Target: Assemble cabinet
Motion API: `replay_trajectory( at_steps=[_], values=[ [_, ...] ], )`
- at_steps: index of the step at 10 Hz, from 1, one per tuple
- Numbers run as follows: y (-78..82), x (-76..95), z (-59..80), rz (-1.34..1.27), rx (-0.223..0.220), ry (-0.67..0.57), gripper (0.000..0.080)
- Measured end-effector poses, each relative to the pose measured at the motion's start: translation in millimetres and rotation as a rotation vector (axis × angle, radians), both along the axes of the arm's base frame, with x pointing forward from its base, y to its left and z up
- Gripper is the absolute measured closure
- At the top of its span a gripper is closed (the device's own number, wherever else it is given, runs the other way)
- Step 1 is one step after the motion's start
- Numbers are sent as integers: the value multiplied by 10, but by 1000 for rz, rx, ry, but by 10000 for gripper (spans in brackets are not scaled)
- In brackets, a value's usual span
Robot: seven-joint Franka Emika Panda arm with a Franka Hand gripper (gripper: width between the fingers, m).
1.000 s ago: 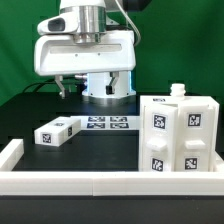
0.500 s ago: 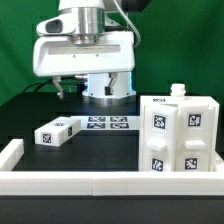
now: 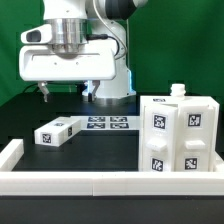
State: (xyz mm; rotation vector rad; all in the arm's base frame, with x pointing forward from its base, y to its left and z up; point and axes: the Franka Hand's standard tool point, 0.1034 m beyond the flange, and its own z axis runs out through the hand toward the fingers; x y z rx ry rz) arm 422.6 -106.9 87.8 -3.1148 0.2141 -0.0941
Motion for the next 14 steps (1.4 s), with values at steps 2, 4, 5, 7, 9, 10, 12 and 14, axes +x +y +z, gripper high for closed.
replay_trajectory(
  at_steps=[2,4,5,7,9,10,12,14],
  values=[
    [2,0,-1,1,0,0,2],
    [-48,-15,-8,-32,7,1,2],
    [-208,-62,-31,-127,25,13,2],
    [-327,-124,-132,-200,44,61,2],
    [-377,-174,-225,-241,58,80,2],
    [-364,-191,-278,-239,55,86,2],
    [-372,-230,-441,-227,32,78,2],
    [-364,-290,-638,-219,7,72,2]
  ],
)
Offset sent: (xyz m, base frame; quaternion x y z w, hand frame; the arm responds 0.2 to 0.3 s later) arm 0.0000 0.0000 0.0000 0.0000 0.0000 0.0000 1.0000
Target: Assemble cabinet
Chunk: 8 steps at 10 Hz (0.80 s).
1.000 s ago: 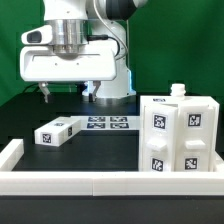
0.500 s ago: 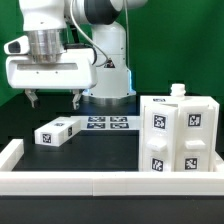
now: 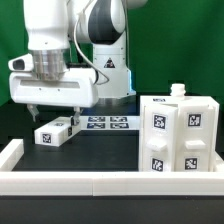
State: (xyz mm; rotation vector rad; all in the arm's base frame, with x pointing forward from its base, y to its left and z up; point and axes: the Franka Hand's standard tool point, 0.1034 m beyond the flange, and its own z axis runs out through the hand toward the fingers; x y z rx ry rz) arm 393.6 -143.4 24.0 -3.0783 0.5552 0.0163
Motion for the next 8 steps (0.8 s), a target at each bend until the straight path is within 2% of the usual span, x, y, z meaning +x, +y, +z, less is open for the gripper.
replay_trajectory(
  at_steps=[2,5,6,7,8],
  values=[
    [7,-61,-141,12,-29,-18,2],
    [66,-67,-156,26,-33,-25,14],
    [64,-71,-160,26,-33,-24,183],
    [64,-71,-160,26,-33,-24,242],
    [65,-71,-160,26,-33,-24,242]
  ],
)
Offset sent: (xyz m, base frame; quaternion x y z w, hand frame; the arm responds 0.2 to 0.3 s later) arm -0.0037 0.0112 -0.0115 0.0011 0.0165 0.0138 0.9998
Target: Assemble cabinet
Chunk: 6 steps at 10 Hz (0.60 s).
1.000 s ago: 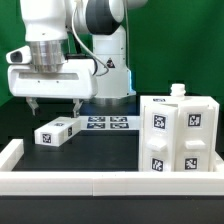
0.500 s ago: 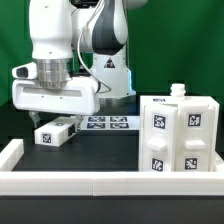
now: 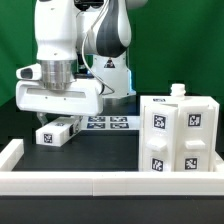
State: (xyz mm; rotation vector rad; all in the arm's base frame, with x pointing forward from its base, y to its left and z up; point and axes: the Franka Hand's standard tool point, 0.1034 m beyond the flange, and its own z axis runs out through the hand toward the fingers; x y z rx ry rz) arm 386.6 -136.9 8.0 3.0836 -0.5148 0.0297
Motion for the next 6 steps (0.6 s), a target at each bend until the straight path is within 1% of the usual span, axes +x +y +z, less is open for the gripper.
replay_trajectory(
  at_steps=[1,2,3,5,6],
  values=[
    [14,10,9,1,0,-2,242],
    [145,109,135,31,-5,-27,242],
    [289,165,259,45,1,-39,242],
    [750,334,644,41,45,-50,242],
    [910,394,786,35,62,-53,242]
  ],
)
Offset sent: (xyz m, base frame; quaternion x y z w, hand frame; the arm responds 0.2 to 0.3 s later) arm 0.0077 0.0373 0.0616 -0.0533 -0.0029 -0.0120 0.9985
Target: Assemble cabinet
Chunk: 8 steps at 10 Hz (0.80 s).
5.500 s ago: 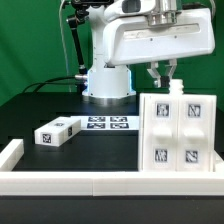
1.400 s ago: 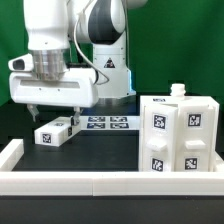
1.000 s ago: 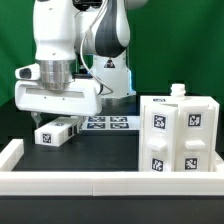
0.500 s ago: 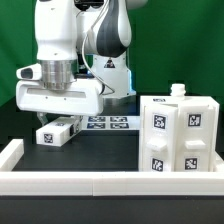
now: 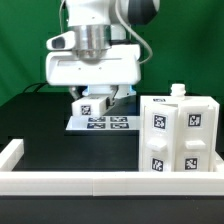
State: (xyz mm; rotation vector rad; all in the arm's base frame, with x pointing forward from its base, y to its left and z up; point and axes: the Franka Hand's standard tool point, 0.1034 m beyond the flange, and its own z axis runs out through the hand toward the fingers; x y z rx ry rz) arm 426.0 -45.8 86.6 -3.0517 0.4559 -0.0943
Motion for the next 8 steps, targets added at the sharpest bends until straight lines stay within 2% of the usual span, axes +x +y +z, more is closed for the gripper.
replay_trajectory(
  at_steps=[2,4,6,8],
  values=[
    [262,138,272,-28,24,0,241],
    [566,388,573,-45,1,3,241],
    [766,596,696,-14,-36,4,241],
    [927,791,720,27,-47,27,241]
  ],
)
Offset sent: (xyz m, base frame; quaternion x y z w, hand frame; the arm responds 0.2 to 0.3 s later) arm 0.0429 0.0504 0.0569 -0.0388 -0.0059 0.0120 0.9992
